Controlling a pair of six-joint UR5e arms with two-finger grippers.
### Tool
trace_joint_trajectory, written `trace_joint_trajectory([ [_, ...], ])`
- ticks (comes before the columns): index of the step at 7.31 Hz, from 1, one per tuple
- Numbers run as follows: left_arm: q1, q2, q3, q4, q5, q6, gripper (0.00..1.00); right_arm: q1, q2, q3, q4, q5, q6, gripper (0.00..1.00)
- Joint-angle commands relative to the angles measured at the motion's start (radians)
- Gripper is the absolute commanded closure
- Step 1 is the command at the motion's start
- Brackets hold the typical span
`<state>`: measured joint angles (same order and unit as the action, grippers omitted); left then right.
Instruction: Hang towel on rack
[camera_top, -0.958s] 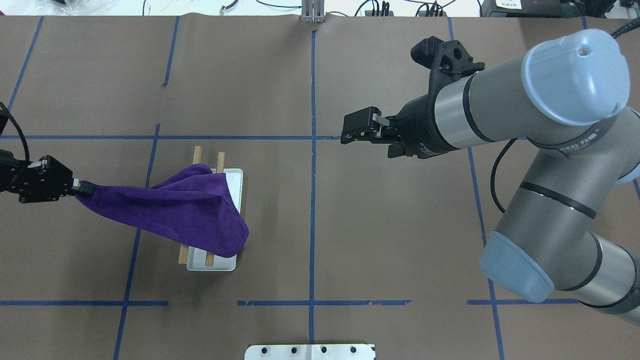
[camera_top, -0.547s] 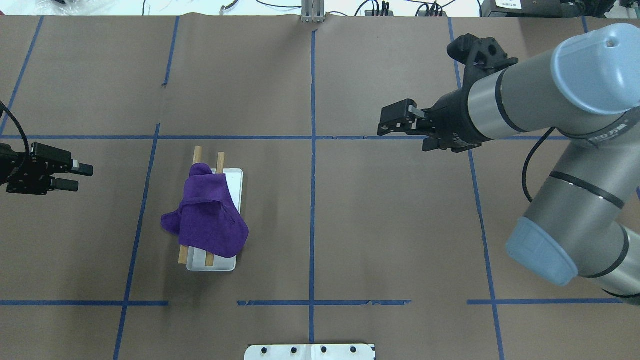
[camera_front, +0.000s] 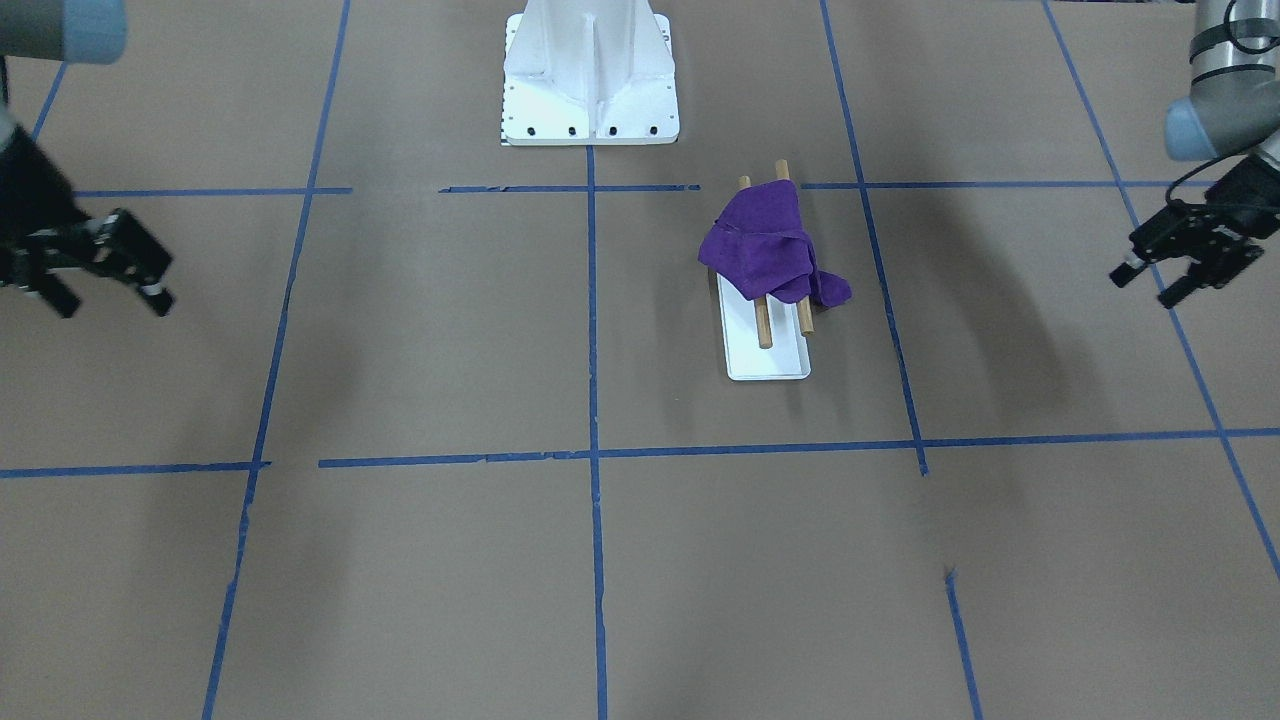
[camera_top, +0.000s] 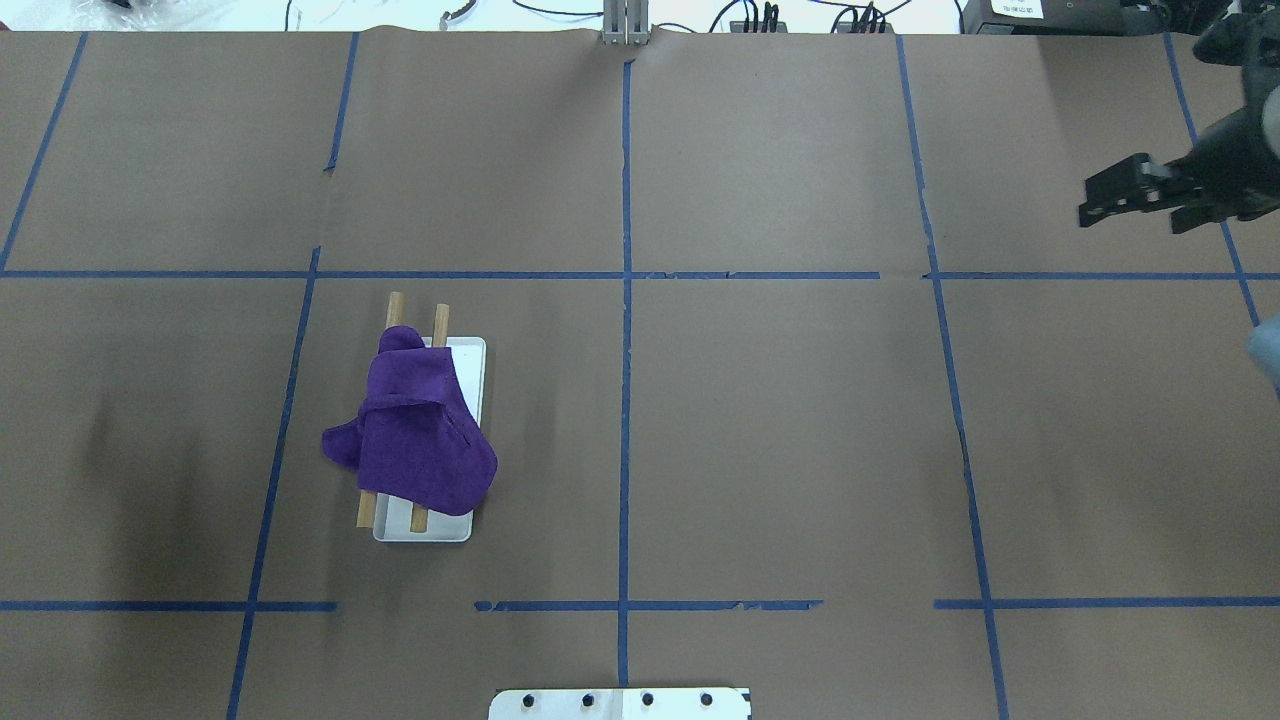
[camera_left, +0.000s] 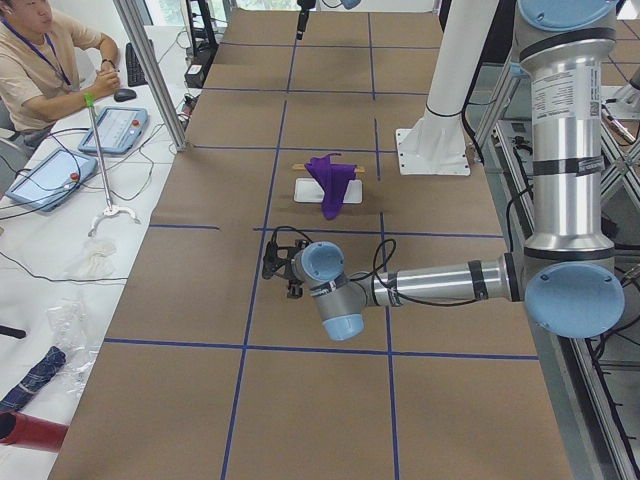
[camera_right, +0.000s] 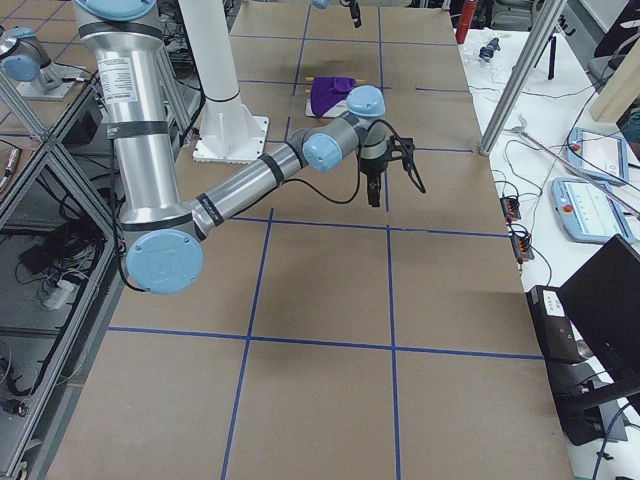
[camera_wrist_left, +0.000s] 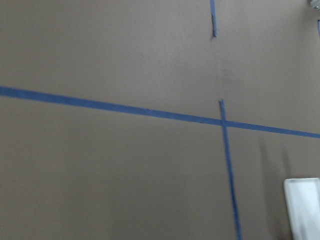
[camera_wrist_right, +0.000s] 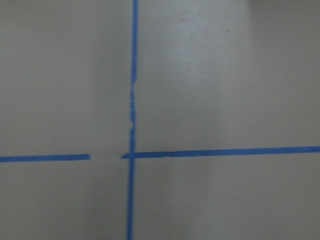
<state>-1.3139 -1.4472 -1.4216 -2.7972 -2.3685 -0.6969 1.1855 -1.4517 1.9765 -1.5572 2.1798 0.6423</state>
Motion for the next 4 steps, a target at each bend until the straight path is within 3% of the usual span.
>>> trace_joint_trajectory([
  [1, -0.195, -0.024, 0.009, 0.431, 0.035, 0.6, 0.0, 0.21, -0.018, -0.109, -0.196, 0.082, -0.458, 0.0],
  [3, -0.28, -0.131, -0.023, 0.824, 0.023, 0.741, 0.0, 0.319, -0.024, -0.299, -0.201, 0.191, -0.675, 0.0],
  [4, -0.28, -0.184, -0.11, 1.125, -0.004, 0.732, 0.0, 0.319, -0.027, -0.35, -0.189, 0.193, -0.697, 0.0],
])
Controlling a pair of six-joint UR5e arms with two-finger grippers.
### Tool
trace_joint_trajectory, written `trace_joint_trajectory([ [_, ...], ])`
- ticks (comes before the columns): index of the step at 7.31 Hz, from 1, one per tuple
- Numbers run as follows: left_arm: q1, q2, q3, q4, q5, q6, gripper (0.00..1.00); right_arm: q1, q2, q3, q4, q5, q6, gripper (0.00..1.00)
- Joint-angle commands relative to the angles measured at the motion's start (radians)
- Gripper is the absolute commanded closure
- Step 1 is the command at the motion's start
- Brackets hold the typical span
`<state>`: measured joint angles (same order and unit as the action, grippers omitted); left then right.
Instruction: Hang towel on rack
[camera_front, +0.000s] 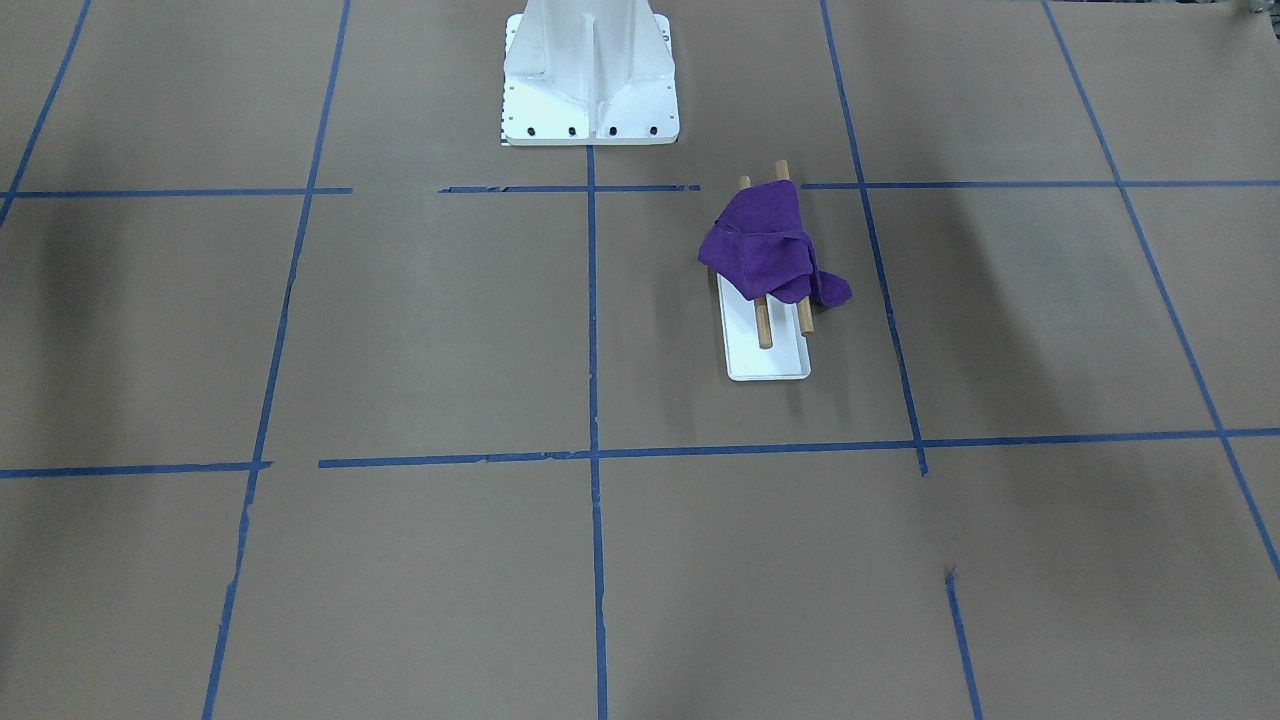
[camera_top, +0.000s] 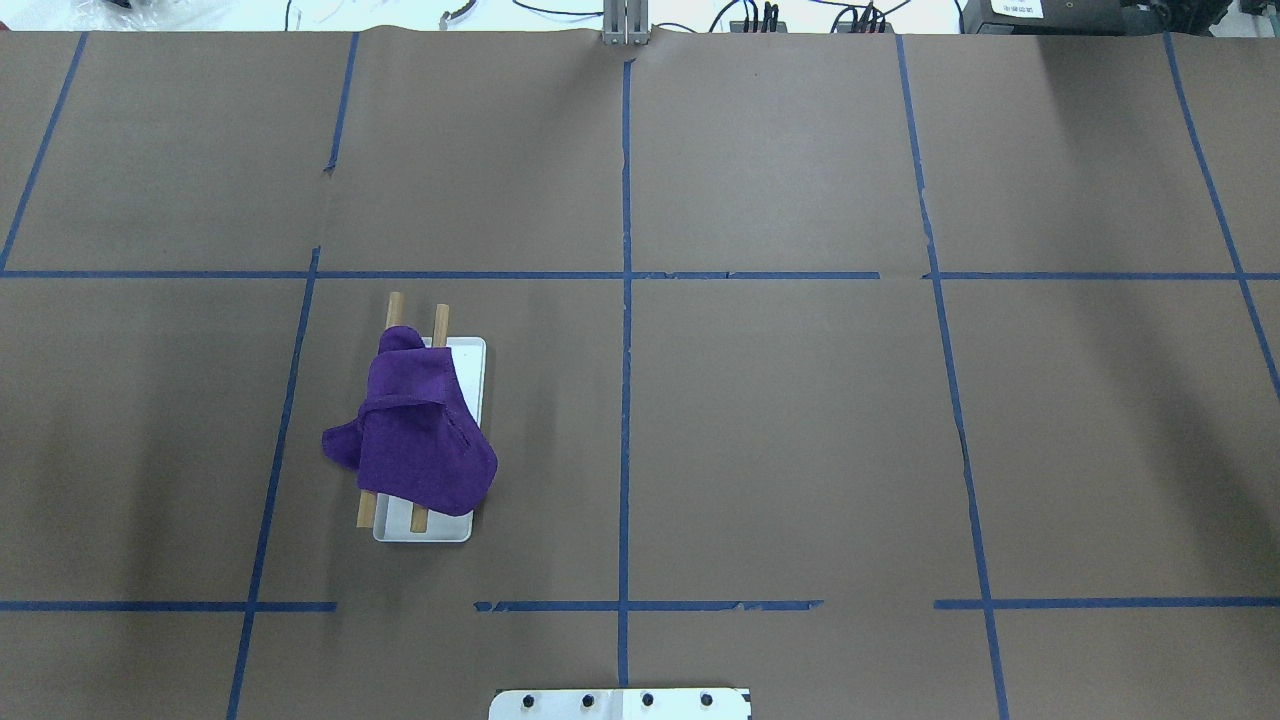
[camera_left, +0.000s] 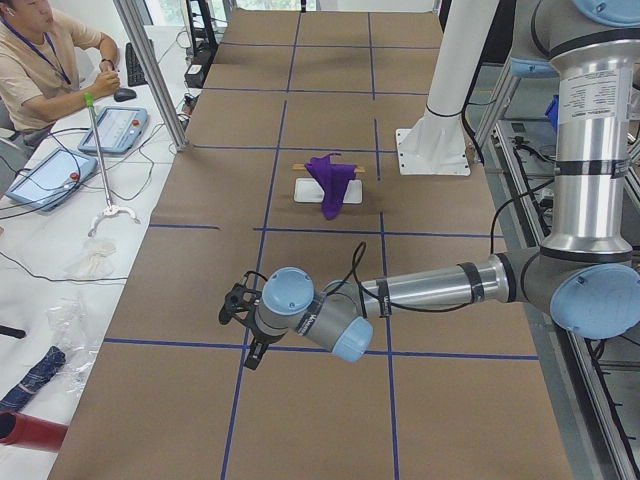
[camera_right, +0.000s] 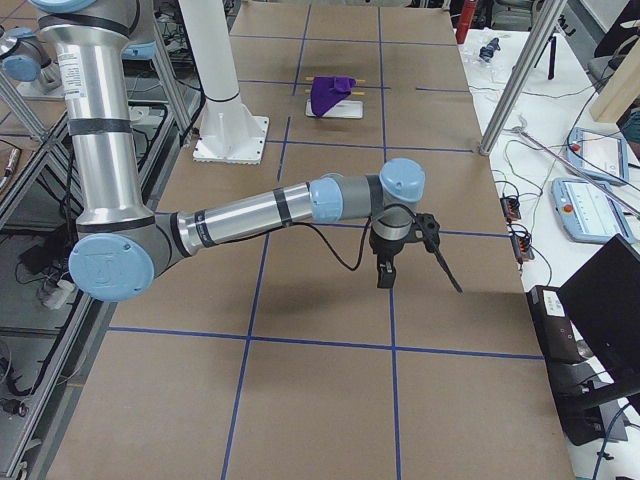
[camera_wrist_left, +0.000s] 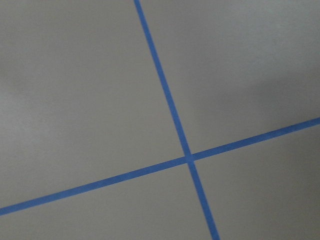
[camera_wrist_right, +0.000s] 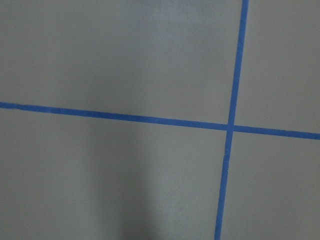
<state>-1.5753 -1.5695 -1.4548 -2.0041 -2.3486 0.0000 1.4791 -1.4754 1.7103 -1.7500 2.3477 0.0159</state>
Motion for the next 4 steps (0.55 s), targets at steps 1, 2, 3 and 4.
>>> trace_joint_trajectory([
  [1, -0.017, -0.076, -0.099, 0.537, -0.027, 0.047, 0.0, 0.026, -0.003, -0.066, 0.004, 0.019, -0.059, 0.0],
  [2, 0.001, -0.045, -0.108, 0.542, -0.028, 0.041, 0.0, 0.026, -0.005, -0.066, 0.006, 0.013, -0.057, 0.0],
  [3, 0.012, -0.041, -0.119, 0.538, -0.034, 0.046, 0.0, 0.026, 0.01, -0.067, 0.006, 0.009, -0.057, 0.0],
  [4, 0.015, -0.041, -0.146, 0.536, -0.034, 0.046, 0.0, 0.026, 0.009, -0.066, 0.006, 0.009, -0.057, 0.0],
])
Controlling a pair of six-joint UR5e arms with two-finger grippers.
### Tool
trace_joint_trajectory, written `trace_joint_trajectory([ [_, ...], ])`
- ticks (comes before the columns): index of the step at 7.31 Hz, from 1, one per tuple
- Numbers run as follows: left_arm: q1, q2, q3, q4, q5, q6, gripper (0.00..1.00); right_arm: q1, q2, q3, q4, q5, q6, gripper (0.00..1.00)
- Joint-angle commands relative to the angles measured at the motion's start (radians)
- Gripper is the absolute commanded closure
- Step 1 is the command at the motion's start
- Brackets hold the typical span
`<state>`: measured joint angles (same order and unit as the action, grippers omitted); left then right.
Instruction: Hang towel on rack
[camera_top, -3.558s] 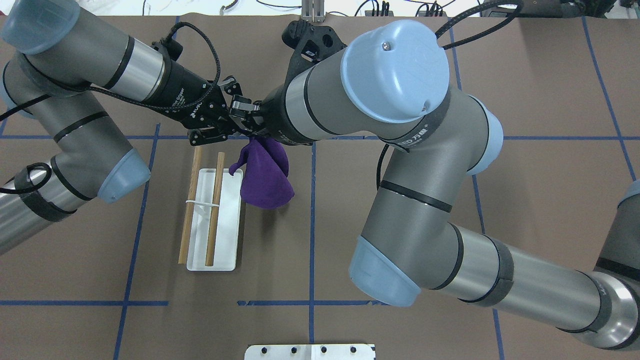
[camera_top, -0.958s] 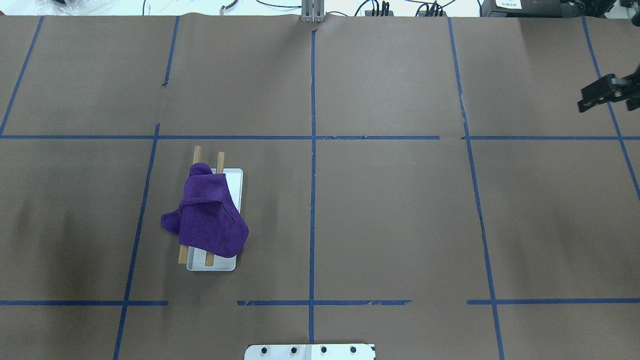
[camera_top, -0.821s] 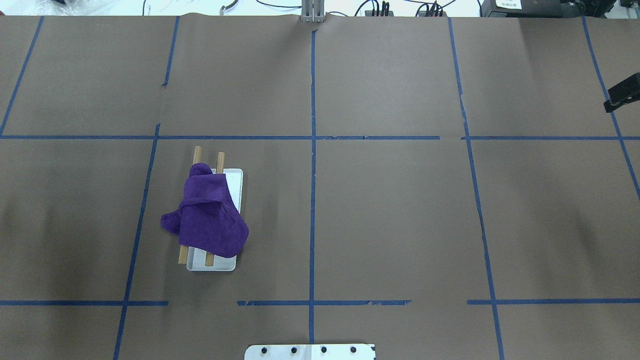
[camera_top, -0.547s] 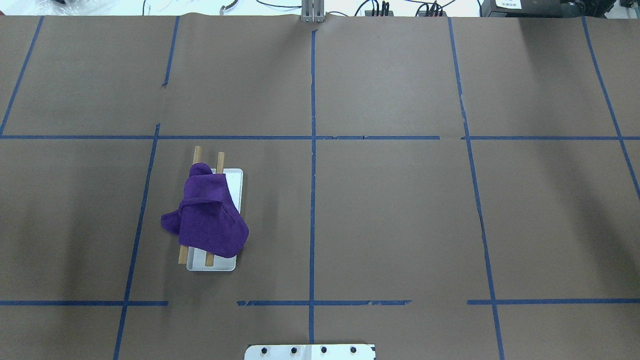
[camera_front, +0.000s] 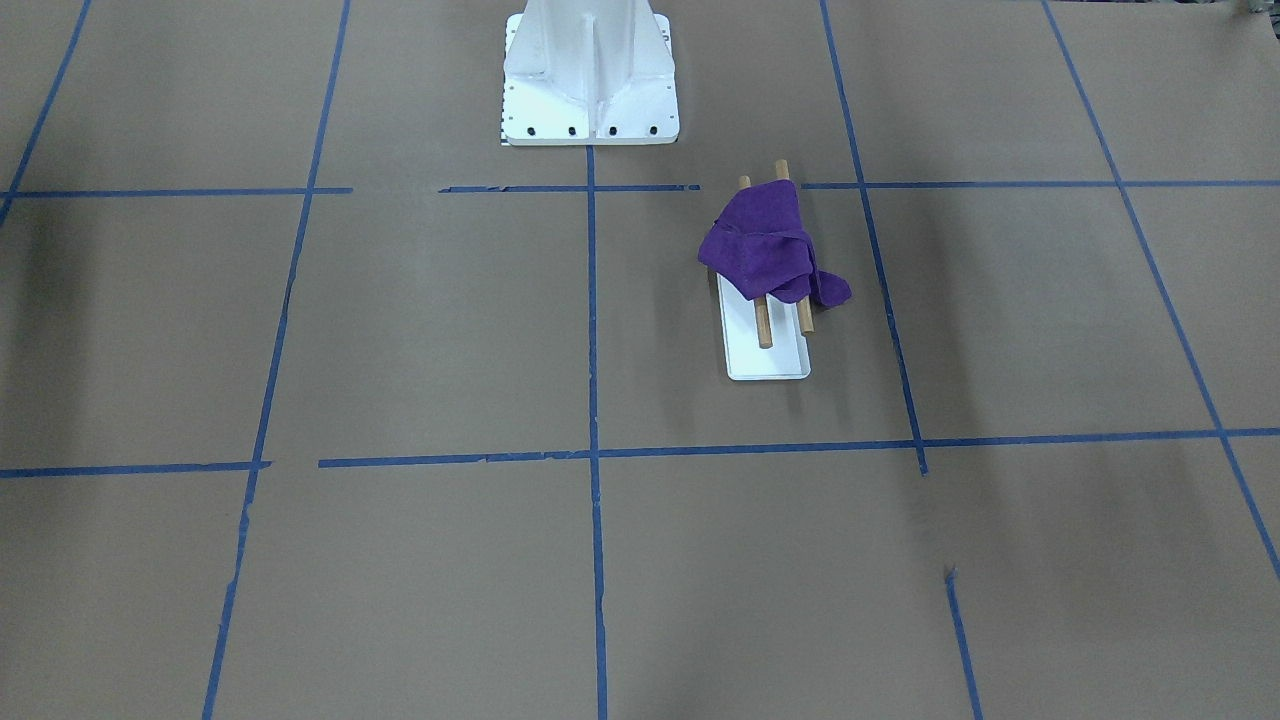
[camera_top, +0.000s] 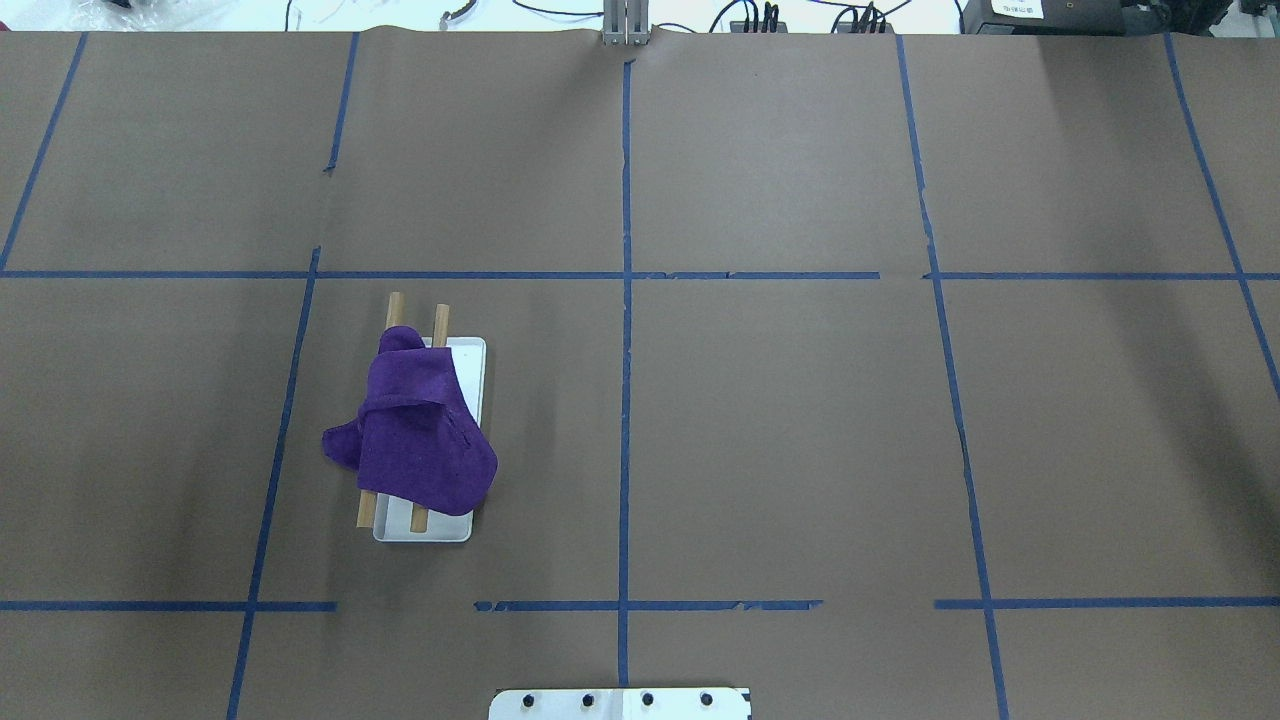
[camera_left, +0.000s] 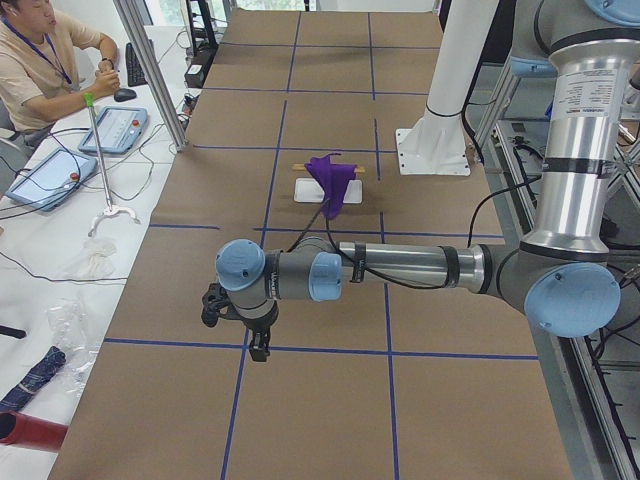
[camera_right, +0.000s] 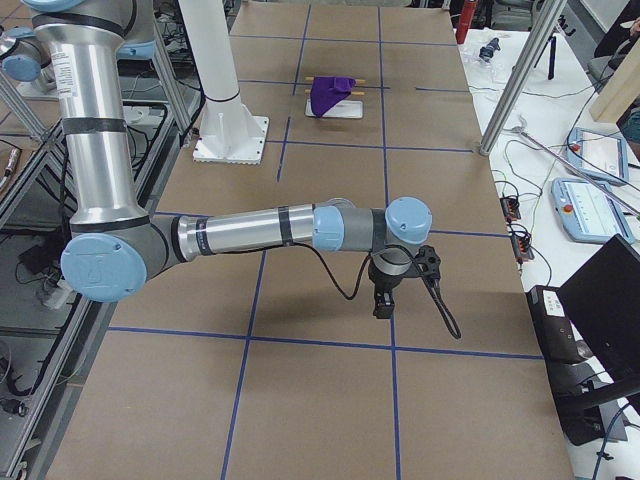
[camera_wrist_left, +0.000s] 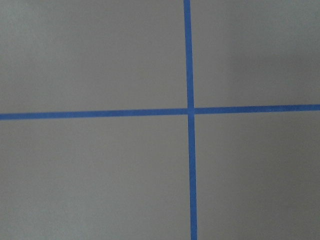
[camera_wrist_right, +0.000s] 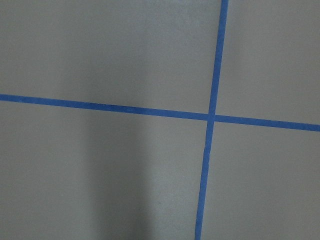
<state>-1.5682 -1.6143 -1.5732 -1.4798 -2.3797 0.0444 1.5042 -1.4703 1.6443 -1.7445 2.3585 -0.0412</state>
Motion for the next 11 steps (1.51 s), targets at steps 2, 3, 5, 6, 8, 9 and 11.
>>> trace_joint_trajectory([
  [2, 0.016, 0.005, -0.03, -0.028, -0.054, 0.0, 0.0, -0.002, 0.004, -0.001, 0.0, -0.001, 0.0, 0.0],
  [3, 0.019, 0.005, -0.021, -0.027, -0.056, 0.0, 0.0, -0.005, 0.002, -0.004, 0.0, -0.001, -0.006, 0.0],
  [5, 0.019, 0.007, -0.043, -0.03, -0.056, -0.003, 0.0, -0.006, -0.004, -0.033, 0.054, 0.002, 0.001, 0.0],
  [6, 0.019, 0.007, -0.056, -0.031, -0.05, -0.006, 0.0, -0.021, -0.002, -0.034, 0.086, 0.001, 0.004, 0.0],
  [8, 0.017, -0.01, -0.102, -0.025, -0.041, -0.003, 0.0, -0.045, 0.021, -0.083, 0.088, -0.001, 0.01, 0.0],
  [9, 0.017, -0.012, -0.105, -0.027, -0.044, -0.001, 0.0, -0.045, 0.022, -0.09, 0.089, -0.002, -0.008, 0.0],
  [11, 0.023, -0.021, -0.103, -0.027, -0.043, 0.0, 0.0, -0.045, 0.024, -0.107, 0.089, -0.002, -0.002, 0.0],
])
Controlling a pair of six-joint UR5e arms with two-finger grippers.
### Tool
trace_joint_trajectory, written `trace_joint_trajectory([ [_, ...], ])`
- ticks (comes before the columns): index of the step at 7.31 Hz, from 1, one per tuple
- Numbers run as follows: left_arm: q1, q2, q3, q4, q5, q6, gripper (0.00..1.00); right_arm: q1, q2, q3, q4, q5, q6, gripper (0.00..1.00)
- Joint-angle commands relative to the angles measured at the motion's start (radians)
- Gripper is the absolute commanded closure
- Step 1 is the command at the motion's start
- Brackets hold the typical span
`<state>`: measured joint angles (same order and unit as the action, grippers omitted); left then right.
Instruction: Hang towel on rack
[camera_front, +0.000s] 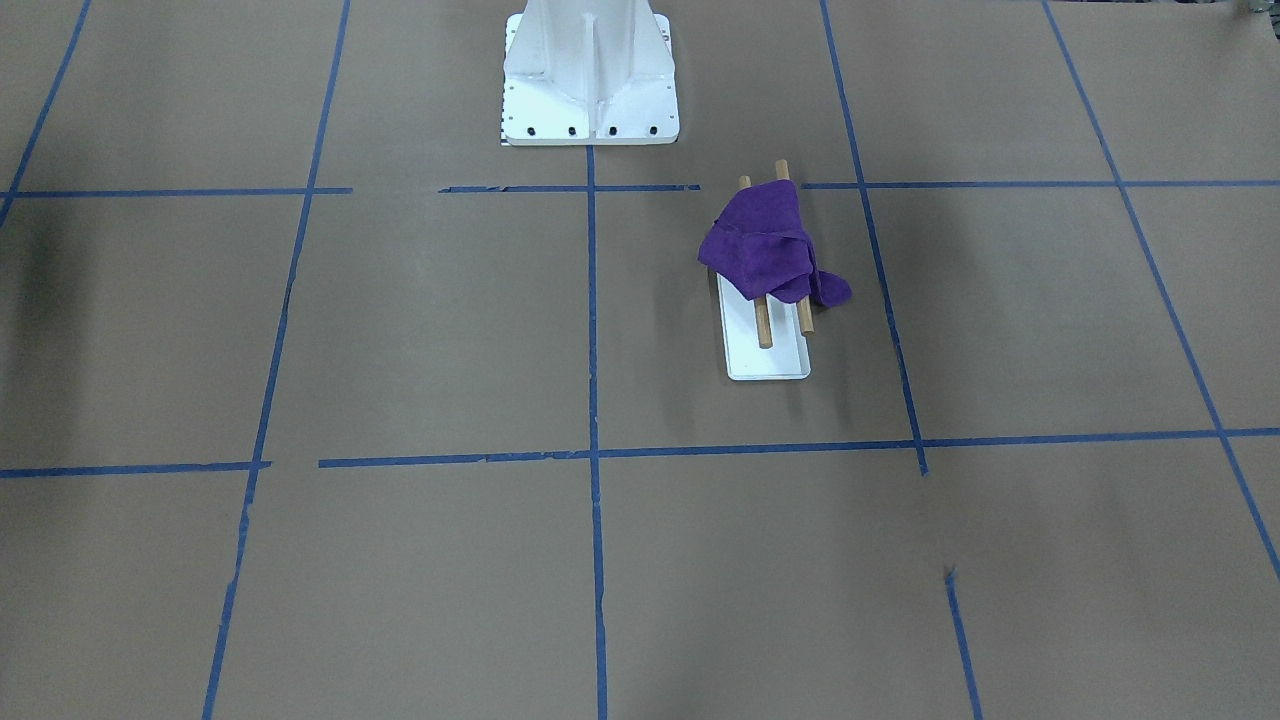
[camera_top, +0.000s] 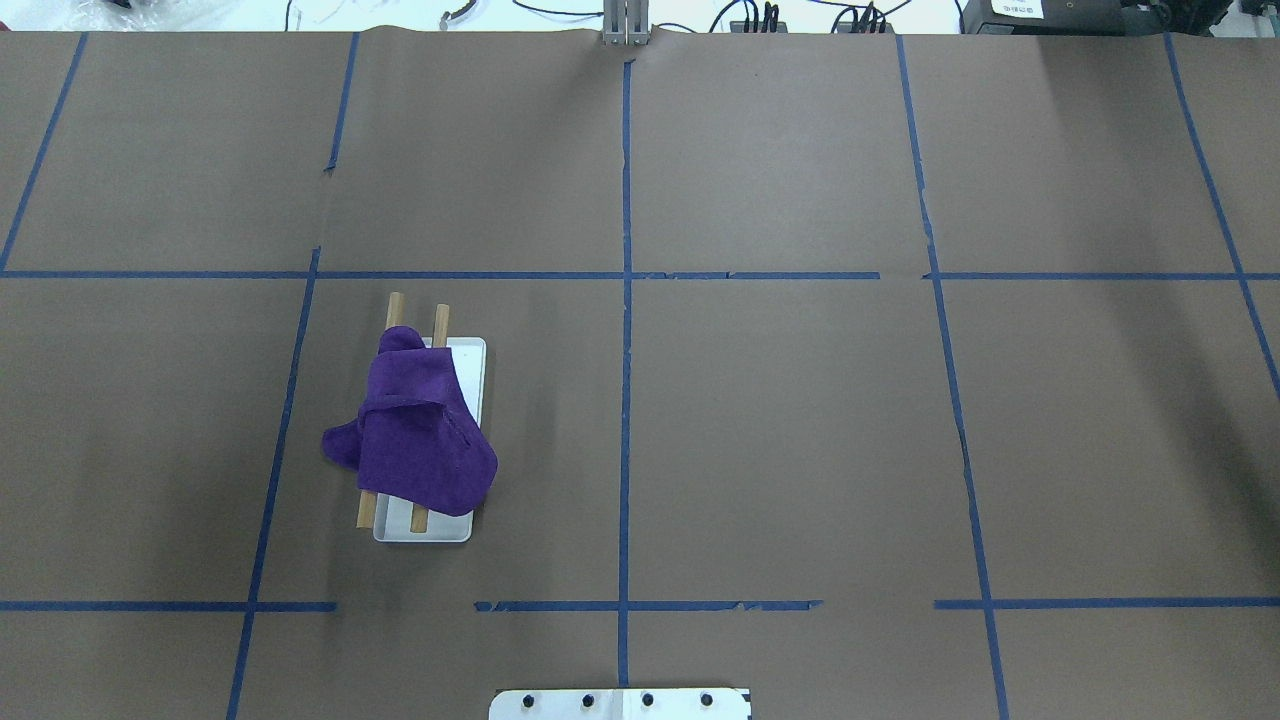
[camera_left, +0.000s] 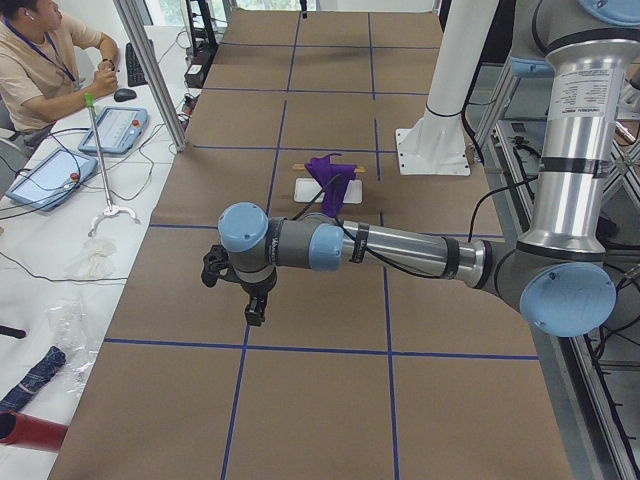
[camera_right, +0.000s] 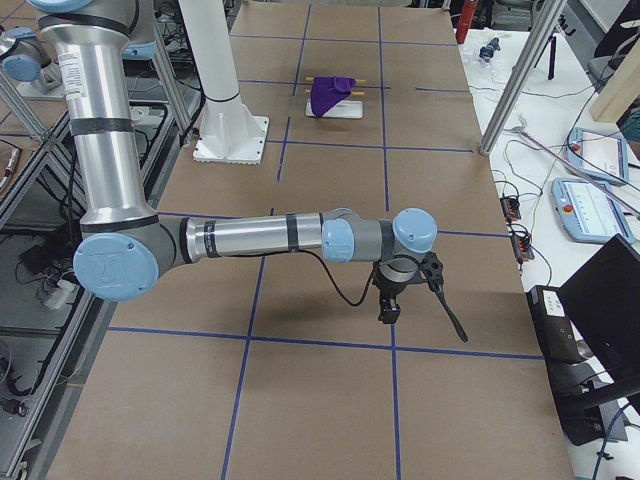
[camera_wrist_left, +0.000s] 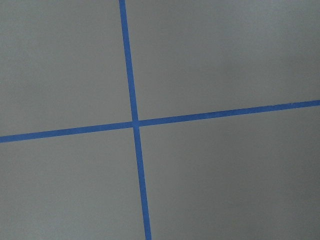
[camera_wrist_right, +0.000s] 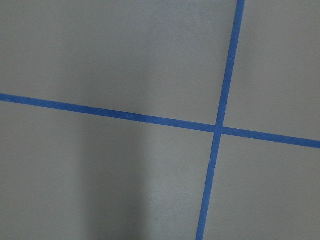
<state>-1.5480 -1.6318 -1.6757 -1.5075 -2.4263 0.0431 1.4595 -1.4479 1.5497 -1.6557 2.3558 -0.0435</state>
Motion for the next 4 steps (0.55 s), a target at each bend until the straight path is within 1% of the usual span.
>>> trace_joint_trajectory([
  [1, 0.005, -0.002, 0.004, 0.001, 0.004, 0.001, 0.0, 0.001, -0.002, -0.001, 0.001, 0.003, 0.002, 0.0],
  [3, 0.026, 0.001, 0.005, 0.001, 0.004, -0.005, 0.0, 0.001, 0.0, 0.007, 0.001, 0.003, 0.005, 0.0],
  [4, 0.028, 0.006, 0.007, 0.0, 0.004, -0.005, 0.0, 0.001, -0.002, 0.007, 0.022, 0.003, 0.007, 0.0],
])
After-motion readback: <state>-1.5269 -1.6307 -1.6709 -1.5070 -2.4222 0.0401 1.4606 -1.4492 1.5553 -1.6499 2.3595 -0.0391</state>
